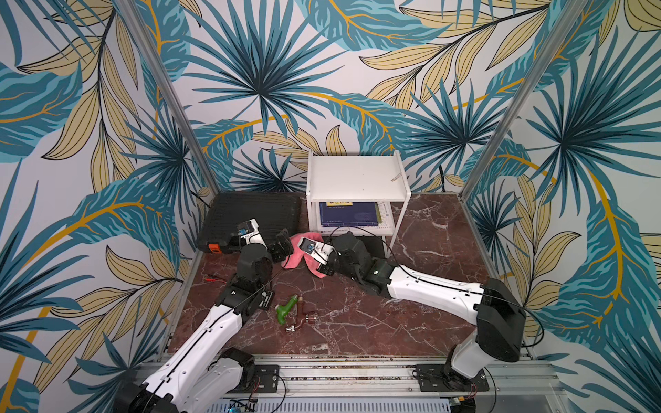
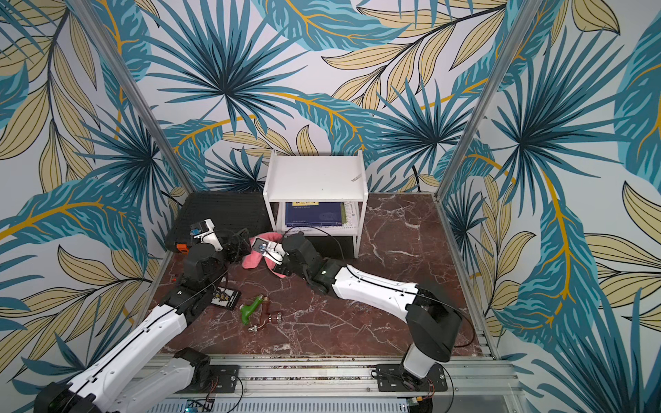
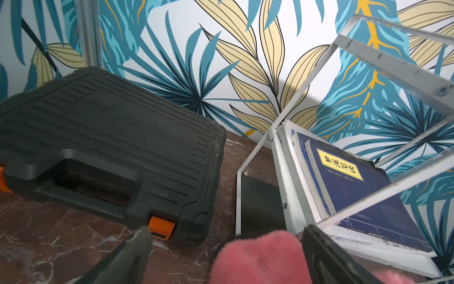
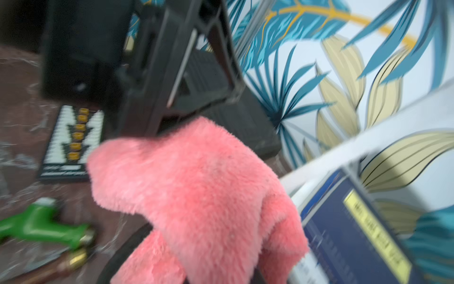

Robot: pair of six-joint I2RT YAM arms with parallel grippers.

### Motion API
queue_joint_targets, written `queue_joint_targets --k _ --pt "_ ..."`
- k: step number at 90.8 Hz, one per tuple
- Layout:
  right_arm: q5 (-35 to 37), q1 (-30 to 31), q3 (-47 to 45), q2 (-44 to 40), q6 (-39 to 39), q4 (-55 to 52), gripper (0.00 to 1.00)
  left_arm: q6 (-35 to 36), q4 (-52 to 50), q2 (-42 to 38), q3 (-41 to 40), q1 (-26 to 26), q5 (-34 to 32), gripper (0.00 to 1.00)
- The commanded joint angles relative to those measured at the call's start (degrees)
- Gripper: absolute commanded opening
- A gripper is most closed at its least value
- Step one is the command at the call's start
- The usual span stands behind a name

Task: Wipe the bookshelf clean with a cloth
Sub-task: Pick up the cleaning item at the center of the board, then wipe the dust from the shelf.

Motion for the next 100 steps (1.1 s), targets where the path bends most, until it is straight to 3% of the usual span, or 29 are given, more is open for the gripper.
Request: queue_joint_targets --k 1,14,40,62,75,84,100 --pt "6.7 -0.8 -1.7 9.7 -14.1 2.4 0.0 -1.0 -5.6 -3.2 -1.7 2.0 -0.8 1.0" --pt "7.7 -0.9 -3.3 16.0 -12.0 0.5 0.0 -1.0 -6.8 -6.1 -3.7 3.1 -1.5 1.0" --pt "7.7 -0.9 7.7 11.8 -16.5 6.3 0.0 -1.5 -4.0 -5.0 -3.9 3.3 2.8 1.0" --pt "11.6 -0.9 -1.6 15.7 -15.9 3.1 0.0 0.4 -3.5 -4.6 -3.4 3.3 7.5 1.0" --pt "11.2 -2.8 -8.9 7.5 -17.1 1.3 0.0 3.5 -0.6 -2.4 -1.4 3.2 19.1 1.0" --pt "14.3 -5.2 -12.1 5.5 -23.2 4.9 0.0 3.4 1.8 1.1 0.9 3.1 25.4 0.99" --pt "18.1 -6.4 -10.2 12.0 -38.0 11.7 0.0 2.3 8.6 8.9 4.4 2.2 30.1 0.92"
